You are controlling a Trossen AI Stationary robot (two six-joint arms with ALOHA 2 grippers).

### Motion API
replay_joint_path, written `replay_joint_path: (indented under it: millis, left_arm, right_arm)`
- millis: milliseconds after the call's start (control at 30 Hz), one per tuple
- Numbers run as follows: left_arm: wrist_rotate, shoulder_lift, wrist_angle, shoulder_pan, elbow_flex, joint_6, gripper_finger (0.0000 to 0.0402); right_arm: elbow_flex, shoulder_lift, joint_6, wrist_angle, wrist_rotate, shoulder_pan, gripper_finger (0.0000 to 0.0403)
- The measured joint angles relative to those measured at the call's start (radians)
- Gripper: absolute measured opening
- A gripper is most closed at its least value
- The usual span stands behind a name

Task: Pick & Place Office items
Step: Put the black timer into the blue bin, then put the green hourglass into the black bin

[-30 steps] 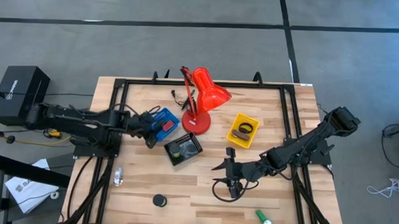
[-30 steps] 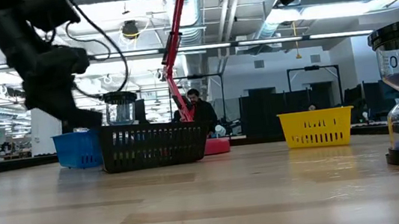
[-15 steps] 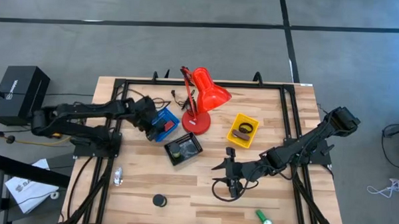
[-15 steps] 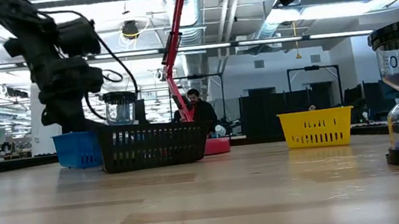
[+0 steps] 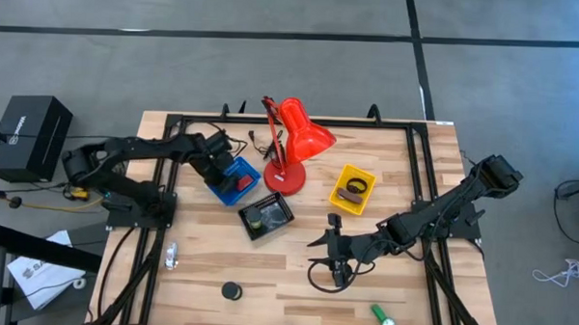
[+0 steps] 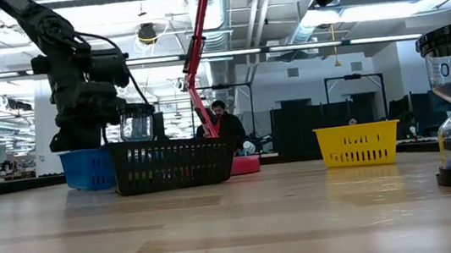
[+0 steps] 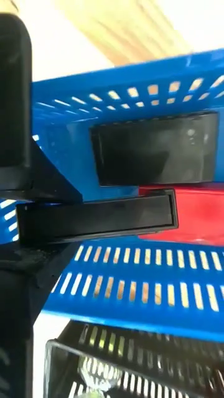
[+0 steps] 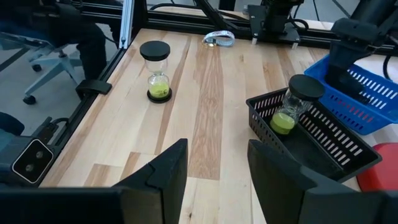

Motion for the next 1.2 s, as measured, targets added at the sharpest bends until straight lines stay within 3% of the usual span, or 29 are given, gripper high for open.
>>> replay_joint_path:
  millis: [500, 767, 933, 1200]
  left_arm:
    - [-0.012, -0.035, -0.003, -0.019, -0.002, 0.108, 0.0075]
    - [-0.014, -0.046, -0.003, -0.019, -0.002, 0.108, 0.015]
    - [-0.089, -0.046, -0.001, -0.019, -0.002, 0.117, 0.0182]
    - [-0.143, -0.046, 0.011, -0.02, -0.002, 0.153, 0.0151]
  right_arm:
    - [0.0, 0.0, -0.001, -0.001, 0.0, 0.0, 0.0159]
    - [0.0, 0.0, -0.002, 0.0, 0.0, 0.0, 0.0159]
    - [0.0, 0.0, -0.002, -0.001, 0.0, 0.0, 0.0159]
    - [0.0, 0.0, -0.001, -0.001, 0.0, 0.0, 0.0159]
